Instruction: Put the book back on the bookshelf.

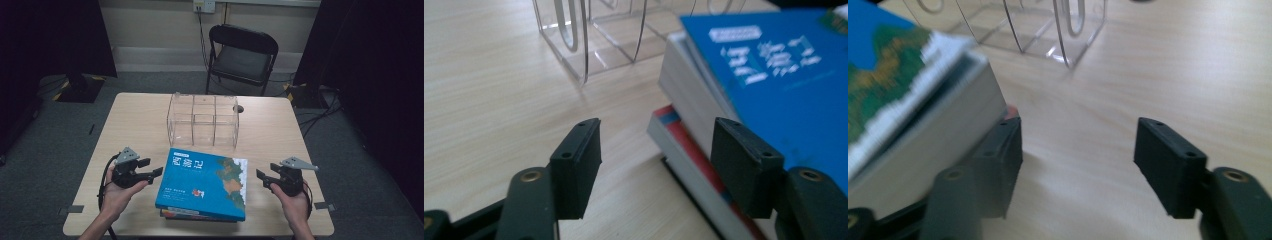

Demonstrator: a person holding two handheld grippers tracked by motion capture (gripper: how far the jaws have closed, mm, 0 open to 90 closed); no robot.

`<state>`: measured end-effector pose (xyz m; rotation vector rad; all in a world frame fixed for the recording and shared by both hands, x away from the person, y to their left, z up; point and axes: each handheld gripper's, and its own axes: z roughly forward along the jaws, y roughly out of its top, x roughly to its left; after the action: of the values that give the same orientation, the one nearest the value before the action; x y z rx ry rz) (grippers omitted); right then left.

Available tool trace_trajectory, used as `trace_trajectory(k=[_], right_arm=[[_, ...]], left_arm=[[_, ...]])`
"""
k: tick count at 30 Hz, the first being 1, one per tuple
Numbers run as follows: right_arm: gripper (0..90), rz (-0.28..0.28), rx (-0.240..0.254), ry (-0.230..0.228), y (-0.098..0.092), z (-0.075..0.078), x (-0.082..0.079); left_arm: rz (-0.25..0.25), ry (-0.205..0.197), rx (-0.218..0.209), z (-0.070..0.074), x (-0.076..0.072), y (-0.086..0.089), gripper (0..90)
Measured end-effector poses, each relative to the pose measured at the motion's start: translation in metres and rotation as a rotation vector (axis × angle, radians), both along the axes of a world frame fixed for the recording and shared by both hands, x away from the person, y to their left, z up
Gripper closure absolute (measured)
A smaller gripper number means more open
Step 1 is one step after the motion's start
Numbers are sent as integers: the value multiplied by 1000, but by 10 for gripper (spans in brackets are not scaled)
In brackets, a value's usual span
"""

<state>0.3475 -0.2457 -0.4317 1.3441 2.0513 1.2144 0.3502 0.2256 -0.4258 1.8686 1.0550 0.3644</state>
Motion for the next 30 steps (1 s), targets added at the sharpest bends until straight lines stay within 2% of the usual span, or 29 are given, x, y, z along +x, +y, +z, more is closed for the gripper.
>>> trace_trajectory(k=[1, 2, 4, 6, 10, 11, 14, 15, 16, 17, 18, 21, 24, 26, 30], right_arm=[[406, 24, 26, -20, 5, 10, 4], [411, 28, 29, -30, 8, 14, 5], [424, 39, 38, -45, 11, 19, 7], [446, 96, 64, -77, 27, 31, 13], [459, 140, 73, -89, 40, 38, 15], [459, 176, 72, -90, 49, 40, 17], [459, 222, 85, -86, 59, 40, 19], [459, 222, 85, -86, 59, 40, 19], [459, 249, 85, -82, 63, 38, 19], [458, 281, 58, -65, 71, 34, 20], [456, 292, 56, -57, 74, 32, 21], [458, 309, 46, -38, 78, 25, 24], [485, 308, 34, -33, 79, 20, 28], [476, 306, -6, -26, 81, 17, 31], [450, 315, 25, -11, 80, 14, 36]], left_arm=[[4, -14, -12, 7, -1, 0, 389], [3, -19, -30, 11, -2, 0, 393], [-6, -24, -33, 14, -3, -1, 417], [-24, -42, -31, 22, -6, -4, 425], [-64, -38, -41, 22, -10, -14, 448], [-90, -29, -33, 19, -11, -18, 453], [-88, -17, -29, 13, -11, -21, 474], [-98, -6, -43, 10, -10, -22, 474], [-101, 1, -49, 7, -9, -22, 487], [-116, 25, -69, 4, -7, -23, 544], [-121, 35, -83, 4, -6, -24, 568], [-130, 25, -66, 5, -5, -27, 588], [-125, 38, -46, 7, -3, -29, 588], [-132, 30, -47, 6, -1, -29, 588], [-145, 45, -42, 7, 3, -29, 589]])
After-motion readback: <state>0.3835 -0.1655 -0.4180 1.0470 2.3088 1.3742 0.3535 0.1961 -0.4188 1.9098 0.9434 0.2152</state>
